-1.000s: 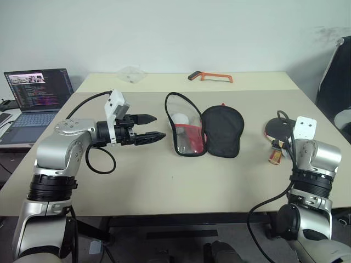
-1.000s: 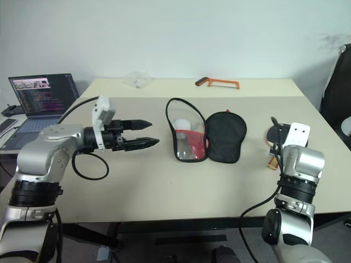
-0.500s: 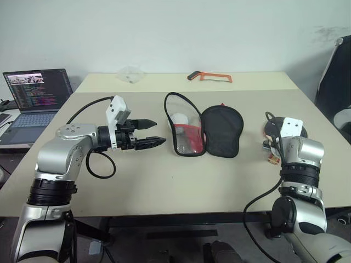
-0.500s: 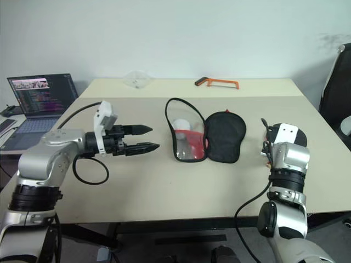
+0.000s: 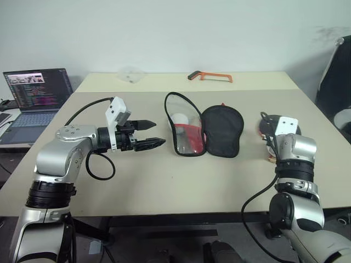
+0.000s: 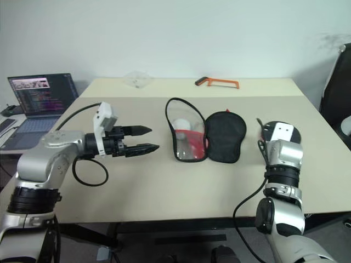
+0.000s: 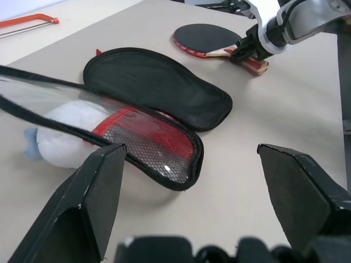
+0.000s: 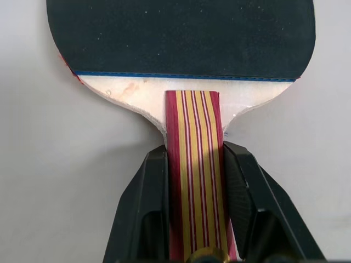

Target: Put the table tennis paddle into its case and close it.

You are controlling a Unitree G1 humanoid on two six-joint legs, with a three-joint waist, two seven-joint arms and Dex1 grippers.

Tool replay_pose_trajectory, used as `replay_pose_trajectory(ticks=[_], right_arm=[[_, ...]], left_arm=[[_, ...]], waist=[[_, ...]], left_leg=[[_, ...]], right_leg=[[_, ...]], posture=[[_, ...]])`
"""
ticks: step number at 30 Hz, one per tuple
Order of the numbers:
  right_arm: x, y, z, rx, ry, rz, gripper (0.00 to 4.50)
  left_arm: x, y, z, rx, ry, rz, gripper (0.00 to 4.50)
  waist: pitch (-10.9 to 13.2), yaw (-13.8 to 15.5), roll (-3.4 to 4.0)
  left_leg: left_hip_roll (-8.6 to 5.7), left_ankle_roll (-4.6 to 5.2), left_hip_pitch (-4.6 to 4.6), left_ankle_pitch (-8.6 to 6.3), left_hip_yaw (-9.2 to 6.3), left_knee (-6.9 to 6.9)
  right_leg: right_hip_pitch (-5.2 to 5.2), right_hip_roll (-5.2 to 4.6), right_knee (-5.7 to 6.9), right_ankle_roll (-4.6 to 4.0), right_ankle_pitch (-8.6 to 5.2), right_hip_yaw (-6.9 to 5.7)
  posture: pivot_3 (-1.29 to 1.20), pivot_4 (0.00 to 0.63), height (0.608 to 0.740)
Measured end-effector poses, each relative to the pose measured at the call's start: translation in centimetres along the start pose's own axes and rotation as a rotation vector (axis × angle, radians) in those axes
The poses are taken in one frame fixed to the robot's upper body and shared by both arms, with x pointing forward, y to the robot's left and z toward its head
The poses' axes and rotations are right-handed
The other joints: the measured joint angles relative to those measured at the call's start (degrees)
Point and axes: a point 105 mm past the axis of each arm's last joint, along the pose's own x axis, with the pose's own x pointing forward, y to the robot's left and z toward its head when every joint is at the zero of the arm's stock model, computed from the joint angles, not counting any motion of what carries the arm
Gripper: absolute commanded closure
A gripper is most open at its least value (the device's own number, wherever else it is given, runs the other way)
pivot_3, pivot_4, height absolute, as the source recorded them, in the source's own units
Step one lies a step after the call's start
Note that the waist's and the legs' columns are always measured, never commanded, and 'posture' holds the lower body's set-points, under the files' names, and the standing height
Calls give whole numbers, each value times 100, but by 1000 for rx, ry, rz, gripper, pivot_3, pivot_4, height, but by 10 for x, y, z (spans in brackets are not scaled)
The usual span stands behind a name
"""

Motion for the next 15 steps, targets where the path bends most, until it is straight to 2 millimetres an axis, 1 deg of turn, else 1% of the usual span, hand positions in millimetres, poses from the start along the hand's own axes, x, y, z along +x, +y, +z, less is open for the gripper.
replay_pose_trajectory(ticks=[3,5,6,7,8,9,10,13,14,15], right_arm=[[-35,48,41,-22,-132,151,3487],[-64,76,66,-23,-222,246,3487],[-72,85,70,-22,-239,277,3487],[-83,101,72,-27,-255,324,3487],[-86,111,68,-37,-251,346,3487],[-88,122,60,-49,-229,373,3487],[-86,127,52,-59,-202,383,3487],[-71,134,25,-82,-106,378,3487],[-64,133,16,-88,-73,363,3487],[-59,132,11,-87,-53,352,3487]], left_arm=[[0,1,-1,-5,1,5,326],[0,2,-1,-7,0,7,326],[0,2,-2,-8,0,8,326],[0,3,-3,-13,1,10,326],[0,3,-3,-15,0,10,326],[1,3,-3,-18,-2,9,326],[2,3,-4,-19,-3,6,326],[3,2,-4,-20,-1,6,326],[2,2,-5,-21,0,7,326],[2,2,-6,-23,2,8,326]], waist=[[1,-83,1],[0,-89,0],[-1,-80,-1],[-2,-66,-3],[-3,-52,-5],[-3,-28,-4],[-3,-16,-5],[-3,89,-5],[-3,121,-5],[-2,131,-4]], left_leg=[[12,0,-2,0,7,-7],[14,0,-6,0,-11,-11],[14,0,-8,0,-19,-12],[13,0,-9,0,-27,-14],[13,0,-10,0,-30,-14],[8,-1,-14,0,-31,-14],[5,-1,-15,0,-31,-13],[-9,-2,-29,0,-40,-9],[-11,-2,-31,0,-39,-9],[-11,-2,-34,1,-40,-9]], right_leg=[[-17,2,6,-22,11,9],[-18,3,7,-28,8,5],[-18,3,6,-29,8,-1],[-16,2,5,-30,7,-5],[-15,0,3,-30,7,-8],[-15,-4,0,-30,7,-9],[-15,-8,-1,-30,7,-8],[-15,-12,-9,-28,8,-17],[-16,-16,-12,-27,9,-17],[-18,-19,-14,-27,9,-17]], posture=[[0,150,740],[0,150,740],[0,150,740],[0,150,740],[0,150,740],[0,150,740],[0,150,740],[0,150,740],[0,150,740],[0,150,740]])
